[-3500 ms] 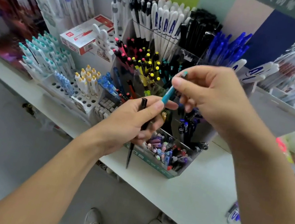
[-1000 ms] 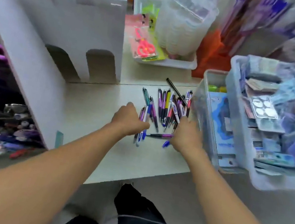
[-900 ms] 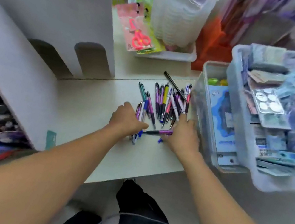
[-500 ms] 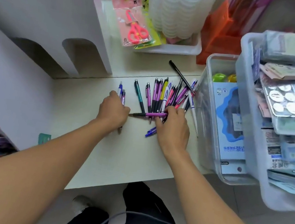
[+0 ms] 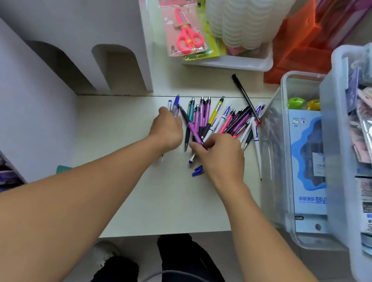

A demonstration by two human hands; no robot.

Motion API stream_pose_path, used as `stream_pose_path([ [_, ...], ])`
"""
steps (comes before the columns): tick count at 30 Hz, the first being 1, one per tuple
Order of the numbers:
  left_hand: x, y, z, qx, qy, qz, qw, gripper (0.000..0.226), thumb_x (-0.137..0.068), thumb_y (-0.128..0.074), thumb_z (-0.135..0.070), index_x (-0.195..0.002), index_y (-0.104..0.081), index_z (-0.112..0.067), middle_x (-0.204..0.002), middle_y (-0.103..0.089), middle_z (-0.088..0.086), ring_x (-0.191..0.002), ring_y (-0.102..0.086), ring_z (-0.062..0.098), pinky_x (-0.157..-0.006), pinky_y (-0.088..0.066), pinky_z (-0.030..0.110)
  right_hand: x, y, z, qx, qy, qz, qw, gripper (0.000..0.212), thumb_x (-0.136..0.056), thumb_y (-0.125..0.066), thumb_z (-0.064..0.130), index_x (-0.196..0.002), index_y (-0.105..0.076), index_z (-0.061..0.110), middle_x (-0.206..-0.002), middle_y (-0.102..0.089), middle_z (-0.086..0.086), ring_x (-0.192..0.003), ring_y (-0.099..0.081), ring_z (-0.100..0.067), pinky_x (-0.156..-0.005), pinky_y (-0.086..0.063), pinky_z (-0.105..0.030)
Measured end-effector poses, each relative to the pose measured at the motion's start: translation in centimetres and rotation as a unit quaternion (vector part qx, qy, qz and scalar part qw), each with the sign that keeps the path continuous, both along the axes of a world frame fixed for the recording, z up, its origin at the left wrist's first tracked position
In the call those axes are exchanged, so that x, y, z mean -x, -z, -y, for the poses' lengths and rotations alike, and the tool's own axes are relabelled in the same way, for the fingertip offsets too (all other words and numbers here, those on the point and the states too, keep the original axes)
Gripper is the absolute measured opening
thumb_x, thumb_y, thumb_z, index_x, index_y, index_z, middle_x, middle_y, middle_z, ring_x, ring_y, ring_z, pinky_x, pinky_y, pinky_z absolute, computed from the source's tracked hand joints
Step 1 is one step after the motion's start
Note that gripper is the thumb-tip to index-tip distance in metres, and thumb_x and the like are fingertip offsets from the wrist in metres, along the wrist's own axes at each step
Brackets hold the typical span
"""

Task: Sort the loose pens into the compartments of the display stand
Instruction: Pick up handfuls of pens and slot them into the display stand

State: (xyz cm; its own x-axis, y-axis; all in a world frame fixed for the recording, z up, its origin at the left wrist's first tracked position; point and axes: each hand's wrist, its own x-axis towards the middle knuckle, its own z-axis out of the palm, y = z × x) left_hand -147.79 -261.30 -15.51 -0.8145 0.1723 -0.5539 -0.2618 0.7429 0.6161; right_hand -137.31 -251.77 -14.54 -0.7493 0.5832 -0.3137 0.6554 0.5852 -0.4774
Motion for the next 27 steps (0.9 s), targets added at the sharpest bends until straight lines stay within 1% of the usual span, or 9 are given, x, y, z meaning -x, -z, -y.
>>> stream_pose_path([
  [3, 0.0, 0.5, -0.8, 0.021, 0.002, -0.016, 1.0, 0.059, -0.099, -0.053, -0.051, -0.128, -0.044, 0.0, -0.122, -0.059, 0.018, -0.1, -0.056, 0.031, -0.074, -0.037, 0.034, -0.6, -1.0, -1.9, 0.027, 0.0, -0.037, 0.999, 0.031, -0.077, -0.083, 0.045, -0.087, -0.076, 0.017, -0.074, -0.068, 0.003, -0.073, -0.066, -0.017, -0.07, -0.055, -0.033],
  [5, 0.1, 1.0, -1.3, 0.05, 0.001, -0.045, 0.998, 0.081, -0.081, -0.068, -0.069, -0.122, -0.051, -0.001, -0.116, -0.064, 0.015, -0.103, -0.062, 0.033, -0.07, -0.04, 0.034, -1.3, -2.0, -3.3, 0.012, 0.029, -0.075, 0.997, 0.021, -0.081, -0.081, 0.038, -0.09, -0.076, 0.02, -0.072, -0.065, 0.009, -0.071, -0.064, -0.013, -0.068, -0.053, -0.03],
  [7, -0.1, 1.1, -2.0, 0.071, 0.025, -0.069, 0.995, 0.09, -0.063, -0.078, -0.075, -0.115, -0.058, -0.003, -0.107, -0.067, 0.012, -0.097, -0.065, 0.032, -0.064, -0.041, 0.031, -1.9, -2.8, -4.1, 0.005, 0.04, -0.094, 0.995, 0.015, -0.084, -0.078, 0.036, -0.09, -0.075, 0.022, -0.07, -0.064, 0.01, -0.069, -0.064, -0.011, -0.066, -0.052, -0.029],
  [9, -0.3, 1.0, -2.8, 0.075, 0.044, -0.07, 0.994, 0.082, -0.062, -0.082, -0.07, -0.108, -0.062, -0.005, -0.1, -0.067, 0.01, -0.091, -0.066, 0.03, -0.057, -0.038, 0.03, -1.9, -2.9, -4.3, 0.021, 0.04, -0.111, 0.993, 0.014, -0.085, -0.077, 0.033, -0.09, -0.074, 0.021, -0.07, -0.065, 0.009, -0.069, -0.063, -0.01, -0.066, -0.052, -0.029],
  [12, -0.1, 0.6, -3.0, 0.079, 0.059, -0.067, 0.993, 0.065, -0.072, -0.082, -0.059, -0.101, -0.059, -0.006, -0.094, -0.064, 0.009, -0.079, -0.059, 0.026, -0.049, -0.032, 0.03, -1.8, -2.3, -4.3, 0.041, 0.039, -0.114, 0.992, 0.012, -0.086, -0.076, 0.031, -0.088, -0.074, 0.019, -0.069, -0.064, 0.008, -0.068, -0.062, -0.01, -0.065, -0.051, -0.028],
  [16, 0.0, 0.1, -2.4, 0.101, 0.102, -0.072, 0.987, 0.047, -0.078, -0.082, -0.045, -0.092, -0.052, -0.012, -0.08, -0.053, 0.001, -0.068, -0.052, 0.018, -0.049, -0.033, 0.029, -2.2, -1.5, -4.1, 0.05, 0.043, -0.109, 0.992, 0.009, -0.087, -0.074, 0.031, -0.085, -0.071, 0.023, -0.067, -0.064, 0.008, -0.067, -0.063, -0.011, -0.067, -0.054, -0.03],
  [19, -0.4, 0.0, -3.1, 0.116, 0.129, -0.083, 0.981, 0.049, -0.069, -0.087, -0.04, -0.096, -0.057, -0.01, -0.086, -0.059, 0.004, -0.075, -0.059, 0.023, -0.054, -0.039, 0.028, -2.7, -0.9, -3.5, 0.057, 0.039, -0.103, 0.992, 0.008, -0.089, -0.073, 0.029, -0.085, -0.072, 0.023, -0.069, -0.065, 0.007, -0.067, -0.063, -0.011, -0.067, -0.056, -0.032],
  [23, -0.6, -0.4, -4.0, 0.131, 0.149, -0.101, 0.975, 0.032, -0.08, -0.077, -0.032, -0.091, -0.054, -0.012, -0.087, -0.054, 0.005, -0.079, -0.055, 0.027, -0.063, -0.041, 0.03, -3.4, -0.7, -3.3, 0.027, 0.045, -0.092, 0.994, 0.009, -0.09, -0.07, 0.028, -0.085, -0.072, 0.022, -0.071, -0.065, 0.01, -0.068, -0.063, -0.011, -0.067, -0.057, -0.033],
  [27, -0.5, -1.0, -3.1, 0.156, 0.185, -0.111, 0.964, 0.027, -0.079, -0.075, -0.026, -0.091, -0.055, -0.011, -0.083, -0.051, 0.004, -0.077, -0.053, 0.026, -0.061, -0.038, 0.03, -4.2, -1.2, -3.5, 0.012, 0.043, -0.096, 0.994, 0.009, -0.093, -0.068, 0.026, -0.089, -0.072, 0.019, -0.076, -0.065, 0.009, -0.067, -0.061, -0.004, -0.059, -0.051, -0.024],
])
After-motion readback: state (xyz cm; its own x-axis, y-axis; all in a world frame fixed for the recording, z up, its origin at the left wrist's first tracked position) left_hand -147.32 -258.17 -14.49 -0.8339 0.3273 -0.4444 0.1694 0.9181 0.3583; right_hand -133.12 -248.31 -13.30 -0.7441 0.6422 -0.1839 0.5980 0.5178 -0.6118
